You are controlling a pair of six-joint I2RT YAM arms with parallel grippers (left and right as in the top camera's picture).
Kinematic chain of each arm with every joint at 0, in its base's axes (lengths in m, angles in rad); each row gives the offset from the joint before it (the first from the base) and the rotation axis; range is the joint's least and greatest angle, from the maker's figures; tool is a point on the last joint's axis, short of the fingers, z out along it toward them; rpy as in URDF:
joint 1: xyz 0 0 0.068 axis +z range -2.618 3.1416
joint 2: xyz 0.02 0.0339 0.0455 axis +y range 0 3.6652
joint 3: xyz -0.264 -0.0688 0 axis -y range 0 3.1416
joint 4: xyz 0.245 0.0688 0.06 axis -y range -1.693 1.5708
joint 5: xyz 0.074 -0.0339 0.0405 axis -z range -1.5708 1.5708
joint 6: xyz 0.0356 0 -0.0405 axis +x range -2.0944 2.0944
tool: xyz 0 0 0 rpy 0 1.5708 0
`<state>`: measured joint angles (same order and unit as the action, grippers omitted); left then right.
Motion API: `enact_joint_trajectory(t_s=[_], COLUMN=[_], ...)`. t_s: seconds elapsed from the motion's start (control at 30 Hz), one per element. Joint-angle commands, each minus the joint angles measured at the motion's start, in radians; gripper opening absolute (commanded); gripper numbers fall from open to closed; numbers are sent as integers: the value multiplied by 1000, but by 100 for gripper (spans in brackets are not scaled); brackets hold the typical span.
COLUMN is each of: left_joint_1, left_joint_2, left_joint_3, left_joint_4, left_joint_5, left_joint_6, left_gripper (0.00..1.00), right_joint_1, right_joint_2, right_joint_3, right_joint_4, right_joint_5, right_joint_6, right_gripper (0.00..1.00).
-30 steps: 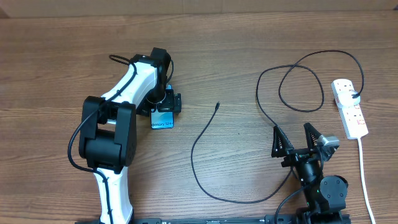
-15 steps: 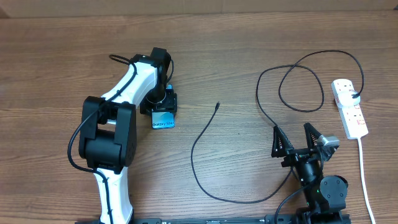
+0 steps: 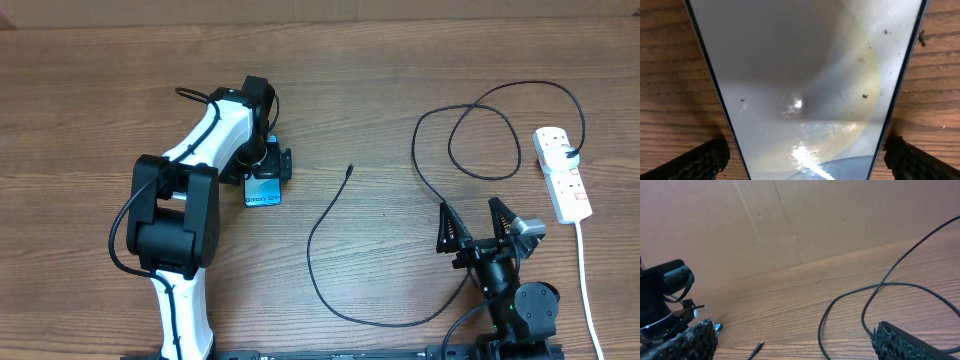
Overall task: Plug charger to phone and switch on socket
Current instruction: 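Lift the phone and tilt it upright with the left gripper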
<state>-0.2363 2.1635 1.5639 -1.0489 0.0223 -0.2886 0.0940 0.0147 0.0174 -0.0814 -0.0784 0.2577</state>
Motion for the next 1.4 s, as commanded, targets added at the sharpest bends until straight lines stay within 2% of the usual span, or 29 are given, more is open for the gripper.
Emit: enact_joint_trajectory(t_s=[0.0, 0.23, 0.37, 0.43, 0.57, 0.67, 0.8, 1.0, 1.17, 1.23, 1.37], left_joint_1=[-6, -5, -4, -4, -4, -4, -2, 15, 44, 55, 76], left_joint_2=[40, 40, 40, 40, 40, 40, 40, 40, 40, 40, 40], left_joint_3=[-28, -10, -10, -10, -10, -10, -10, -10, -10, -10, -10], left_joint_4=[29, 91, 96, 95, 80, 54, 35, 15, 0, -3, -20], left_joint_5=[-26, -26, -37, -37, -32, -30, -27, 75, 90, 103, 227], left_joint_6=[-3, -11, -82, -85, -84, -73, -55, 5, 5, 8, 89], left_gripper=[99, 100, 100, 97, 84, 85, 81, 78, 70, 70, 72], right_joint_1=[4, 4, 4, 4, 4, 4, 4, 4, 4, 4, 4], right_joint_2=[-8, -8, -8, -8, -8, -8, -8, -5, -4, -4, -4], right_joint_3=[-9, -9, -9, -9, -9, -9, -9, -9, -9, -9, -9], right_joint_4=[4, 4, 4, 4, 4, 4, 4, 4, 4, 4, 4], right_joint_5=[2, 2, 2, 2, 2, 2, 2, 2, 2, 2, 2], right_joint_6=[0, 0, 0, 0, 0, 0, 0, 0, 0, 0, 0], right_gripper=[100, 100, 100, 100, 100, 100, 100, 100, 100, 100, 100])
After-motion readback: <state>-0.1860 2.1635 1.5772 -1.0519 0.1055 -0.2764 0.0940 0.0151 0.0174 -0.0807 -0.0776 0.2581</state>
